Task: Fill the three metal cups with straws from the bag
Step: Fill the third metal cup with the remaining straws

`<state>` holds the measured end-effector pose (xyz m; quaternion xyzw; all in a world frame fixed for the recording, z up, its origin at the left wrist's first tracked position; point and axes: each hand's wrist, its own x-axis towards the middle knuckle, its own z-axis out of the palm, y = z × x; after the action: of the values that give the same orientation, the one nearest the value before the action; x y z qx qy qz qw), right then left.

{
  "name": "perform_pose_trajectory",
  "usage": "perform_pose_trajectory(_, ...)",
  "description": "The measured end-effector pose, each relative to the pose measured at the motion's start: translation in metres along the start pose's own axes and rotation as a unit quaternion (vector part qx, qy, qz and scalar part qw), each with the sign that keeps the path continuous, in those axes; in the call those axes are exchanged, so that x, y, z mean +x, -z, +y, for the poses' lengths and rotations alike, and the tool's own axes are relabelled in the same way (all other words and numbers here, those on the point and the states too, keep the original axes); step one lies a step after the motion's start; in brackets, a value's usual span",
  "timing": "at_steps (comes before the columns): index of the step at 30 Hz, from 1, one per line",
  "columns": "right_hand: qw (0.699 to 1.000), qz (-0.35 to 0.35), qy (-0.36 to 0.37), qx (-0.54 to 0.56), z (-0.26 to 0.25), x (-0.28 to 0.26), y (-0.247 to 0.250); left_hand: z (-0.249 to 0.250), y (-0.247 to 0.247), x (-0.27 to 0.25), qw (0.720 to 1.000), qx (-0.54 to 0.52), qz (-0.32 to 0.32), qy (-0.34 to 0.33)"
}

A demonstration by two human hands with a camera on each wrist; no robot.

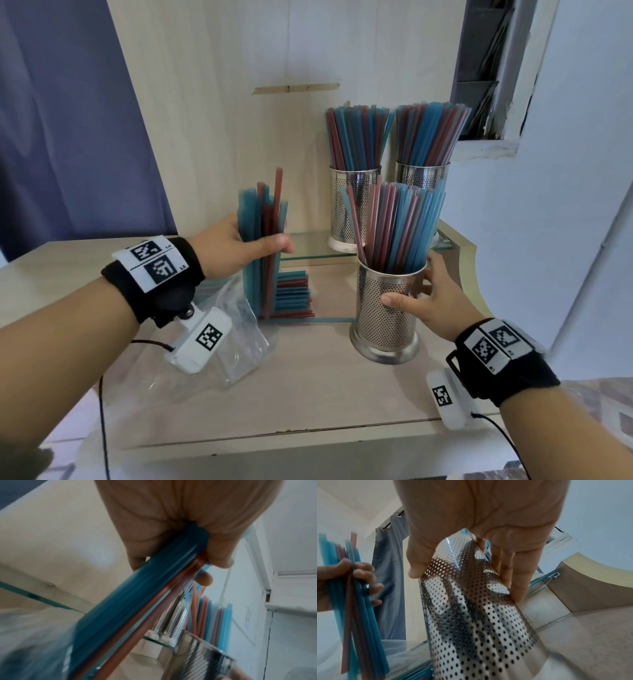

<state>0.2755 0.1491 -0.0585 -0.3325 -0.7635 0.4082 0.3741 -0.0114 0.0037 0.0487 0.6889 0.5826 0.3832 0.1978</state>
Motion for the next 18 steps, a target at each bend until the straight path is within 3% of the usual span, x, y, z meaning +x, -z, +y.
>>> perform_pose_trajectory(8, 1.0, -0.014, -0.01, -0.027, -0.006, -0.004, 0.0, 0.038, 0.002, -0.004, 0.975, -0.179, 0.116, -0.067)
perform_pose_trajectory(9, 0.999, 0.009, 0.0, -0.049, -0.008, -0.004, -0.001, 0.04, 0.0, -0.004, 0.97, -0.199, 0.123, -0.064)
perform_pose_trajectory(11, 0.984, 0.12, 0.021, -0.129, -0.02, -0.01, -0.004, 0.044, -0.006, -0.006, 0.963, -0.223, 0.138, -0.055)
perform_pose_trajectory(13, 0.941, 0.275, 0.07, -0.184, -0.049, -0.025, -0.014, 0.044, -0.014, -0.008, 0.963, -0.224, 0.14, -0.043)
perform_pose_trajectory(14, 0.922, 0.315, 0.136, -0.178, -0.065, -0.033, -0.022, 0.043, -0.018, -0.009, 0.966, -0.219, 0.135, -0.034)
perform_pose_trajectory(16, 0.927, 0.247, 0.23, -0.164, -0.097, -0.048, -0.042, 0.045, -0.028, -0.012, 0.973, -0.202, 0.11, -0.012)
perform_pose_trajectory(18, 0.962, 0.086, 0.214, -0.148, -0.109, -0.05, -0.064, 0.047, -0.039, -0.013, 0.977, -0.202, 0.066, -0.005)
